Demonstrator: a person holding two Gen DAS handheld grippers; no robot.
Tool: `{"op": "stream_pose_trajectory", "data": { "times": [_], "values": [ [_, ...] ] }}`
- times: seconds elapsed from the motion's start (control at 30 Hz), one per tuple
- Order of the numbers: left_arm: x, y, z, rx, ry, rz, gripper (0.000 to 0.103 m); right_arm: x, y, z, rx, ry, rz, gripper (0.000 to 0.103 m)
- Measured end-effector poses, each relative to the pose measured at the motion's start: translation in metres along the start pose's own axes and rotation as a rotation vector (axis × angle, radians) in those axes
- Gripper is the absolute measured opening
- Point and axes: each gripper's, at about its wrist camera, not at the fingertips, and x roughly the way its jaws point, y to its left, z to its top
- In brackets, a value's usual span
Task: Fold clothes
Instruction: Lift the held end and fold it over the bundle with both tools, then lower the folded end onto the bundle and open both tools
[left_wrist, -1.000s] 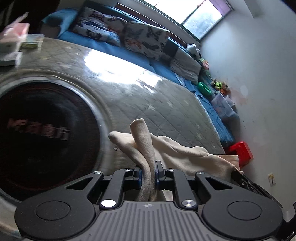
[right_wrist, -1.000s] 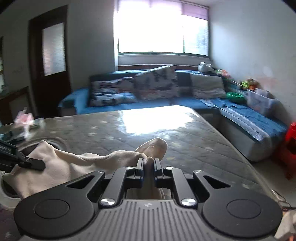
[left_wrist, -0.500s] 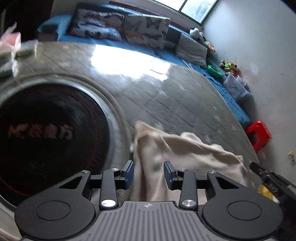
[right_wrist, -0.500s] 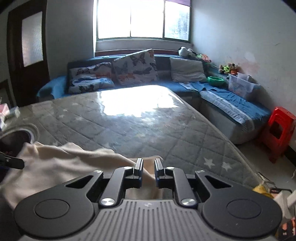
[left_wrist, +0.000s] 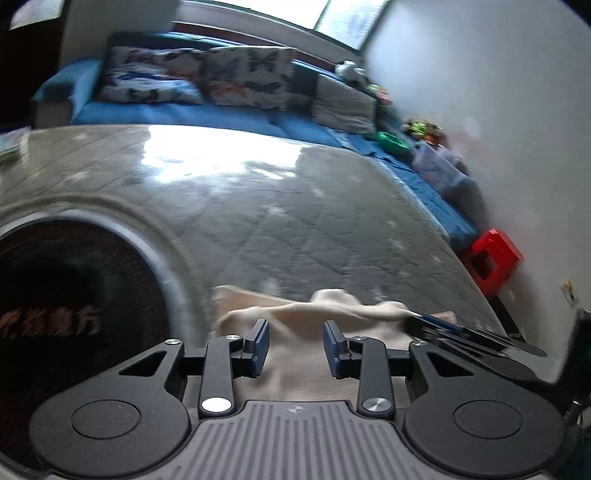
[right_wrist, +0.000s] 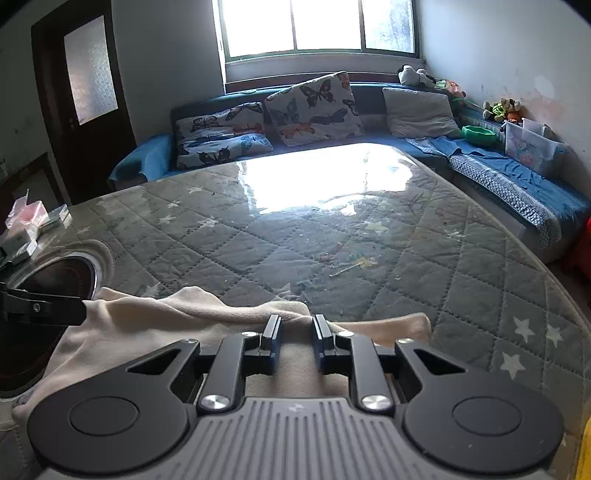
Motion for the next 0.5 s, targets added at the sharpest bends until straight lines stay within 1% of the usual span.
{"op": "stream_pose_trajectory", "data": {
  "times": [0.07,0.17,0.33,0.4,0.5],
  "values": [
    [0.008,-0.008,0.001,0.024,0.010,-0.018,0.033,0.003,0.001,0.001,0.000,-0.004,-0.002,0.018],
    [0.023,-0.014,0.002,0.040,0.026,-0.018,0.033,0.005,0.001,0.000,0.007,-0.007,0.000,0.019],
    [0.043,-0.011,0.000,0.023,0.066,0.000,0.033,0.004,-0.001,0.000,-0.002,-0.002,0.008,0.021],
    [0.045,-0.008,-0.001,0.012,0.065,-0.001,0.033,0.001,-0.001,0.001,-0.001,-0.001,0.015,0.025],
    [0.039,-0.008,0.000,0.006,0.064,-0.006,0.033,-0.012,0.003,0.001,-0.009,-0.010,0.026,0.025]
  ]
}}
